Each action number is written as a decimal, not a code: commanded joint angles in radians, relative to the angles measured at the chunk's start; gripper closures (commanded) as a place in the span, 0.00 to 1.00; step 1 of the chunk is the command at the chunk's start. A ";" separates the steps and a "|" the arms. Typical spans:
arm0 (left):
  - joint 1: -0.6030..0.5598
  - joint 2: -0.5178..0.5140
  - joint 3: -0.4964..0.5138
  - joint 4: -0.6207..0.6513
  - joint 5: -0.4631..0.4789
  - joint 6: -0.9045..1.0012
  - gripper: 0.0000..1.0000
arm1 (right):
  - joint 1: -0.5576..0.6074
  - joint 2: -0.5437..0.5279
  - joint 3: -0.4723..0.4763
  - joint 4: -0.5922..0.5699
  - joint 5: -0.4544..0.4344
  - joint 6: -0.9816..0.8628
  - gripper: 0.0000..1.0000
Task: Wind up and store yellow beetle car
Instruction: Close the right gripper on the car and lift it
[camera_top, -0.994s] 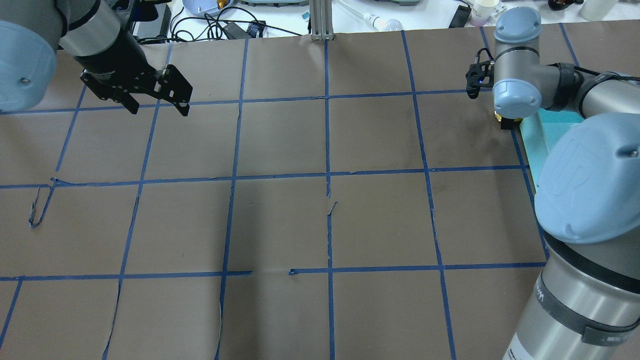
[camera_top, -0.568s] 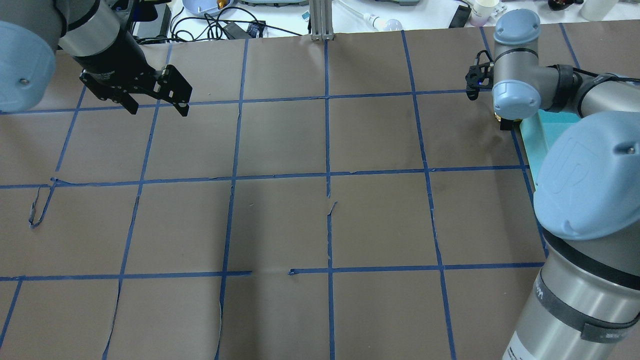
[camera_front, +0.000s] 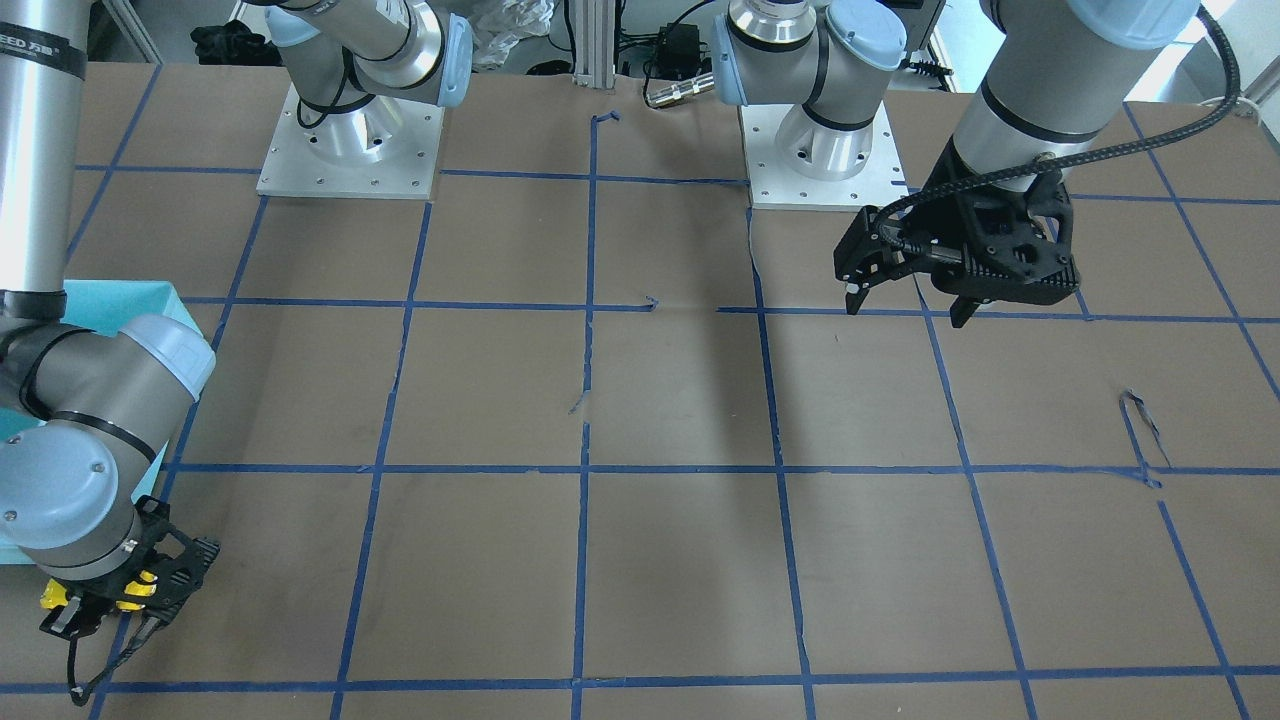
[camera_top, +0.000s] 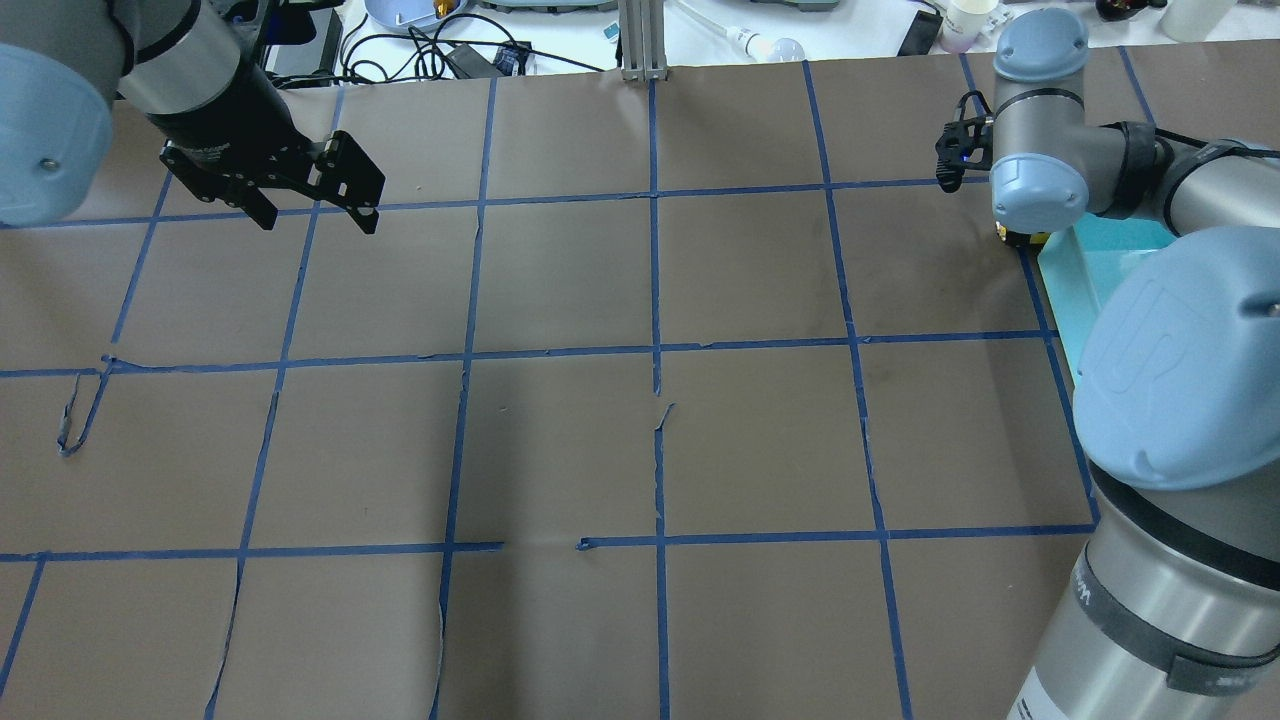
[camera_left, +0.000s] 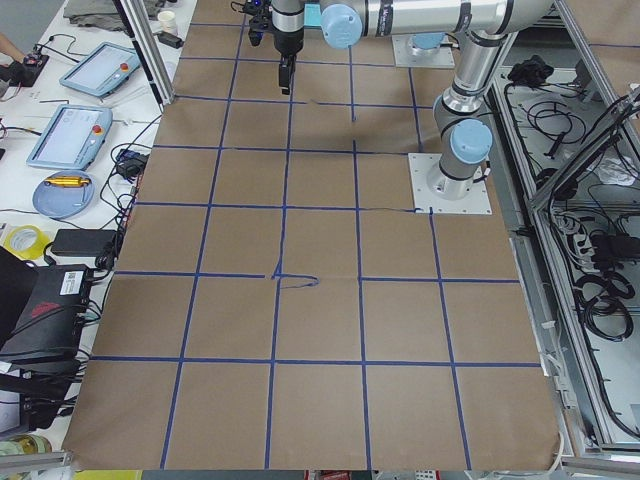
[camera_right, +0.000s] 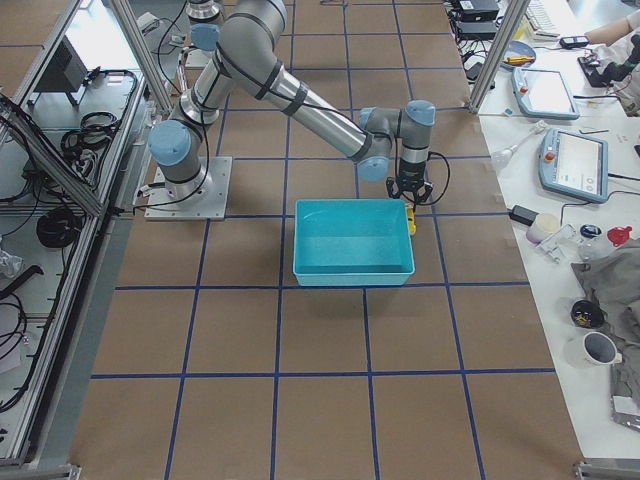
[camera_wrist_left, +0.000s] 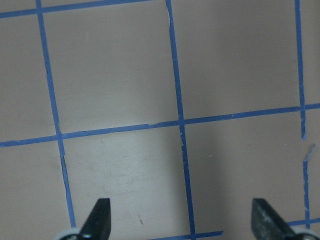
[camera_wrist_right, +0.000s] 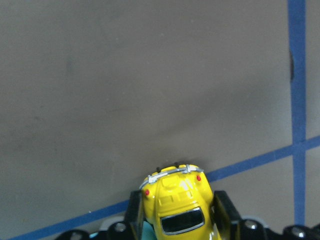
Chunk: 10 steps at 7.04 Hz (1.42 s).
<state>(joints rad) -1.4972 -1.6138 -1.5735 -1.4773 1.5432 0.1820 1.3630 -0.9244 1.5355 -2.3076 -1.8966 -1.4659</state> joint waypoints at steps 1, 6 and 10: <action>0.000 0.000 0.000 0.000 0.000 0.001 0.00 | 0.004 -0.013 -0.012 -0.001 0.059 0.009 1.00; 0.000 -0.001 0.000 0.000 -0.003 0.004 0.00 | 0.016 -0.117 -0.183 0.228 0.097 -0.142 1.00; 0.002 -0.001 0.000 0.000 -0.003 0.005 0.00 | -0.146 -0.217 -0.115 0.542 0.027 -0.148 1.00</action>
<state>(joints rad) -1.4967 -1.6153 -1.5738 -1.4772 1.5401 0.1869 1.2897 -1.1295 1.3805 -1.8140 -1.8554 -1.6145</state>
